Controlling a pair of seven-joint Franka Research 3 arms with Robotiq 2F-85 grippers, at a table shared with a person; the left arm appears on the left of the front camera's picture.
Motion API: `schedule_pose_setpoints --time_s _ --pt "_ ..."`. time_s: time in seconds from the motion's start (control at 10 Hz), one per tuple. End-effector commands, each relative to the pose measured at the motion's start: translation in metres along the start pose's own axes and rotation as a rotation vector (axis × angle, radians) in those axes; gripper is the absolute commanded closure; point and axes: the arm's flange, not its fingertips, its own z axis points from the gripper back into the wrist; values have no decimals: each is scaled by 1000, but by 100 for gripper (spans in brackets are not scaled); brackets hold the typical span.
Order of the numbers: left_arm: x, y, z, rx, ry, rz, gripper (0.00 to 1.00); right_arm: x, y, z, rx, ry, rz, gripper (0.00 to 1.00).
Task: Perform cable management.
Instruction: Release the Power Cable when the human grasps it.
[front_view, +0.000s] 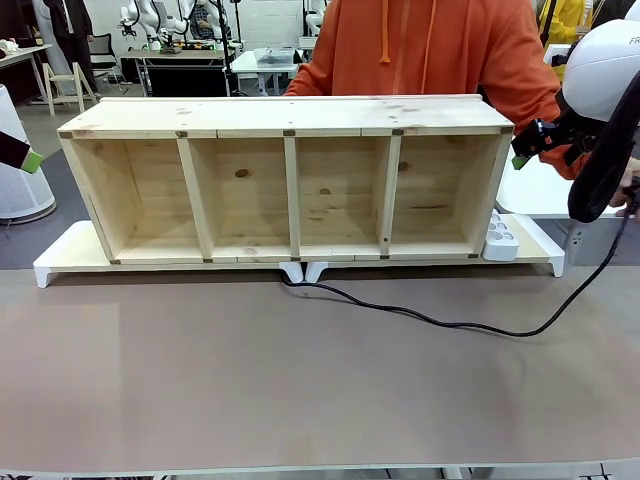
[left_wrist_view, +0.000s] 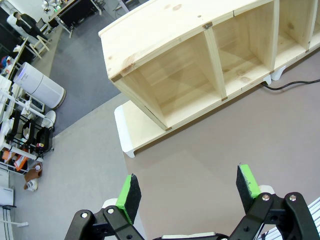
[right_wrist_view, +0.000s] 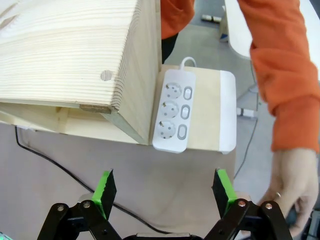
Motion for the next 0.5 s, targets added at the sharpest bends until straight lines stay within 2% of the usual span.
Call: schedule_pose_setpoints --time_s 0.0,0.4 --pt "0 0 1 4 -4 0 0 0 0 0 1 4 -12 0" --pt "0 0 1 4 -4 0 0 0 0 0 1 4 -12 0"
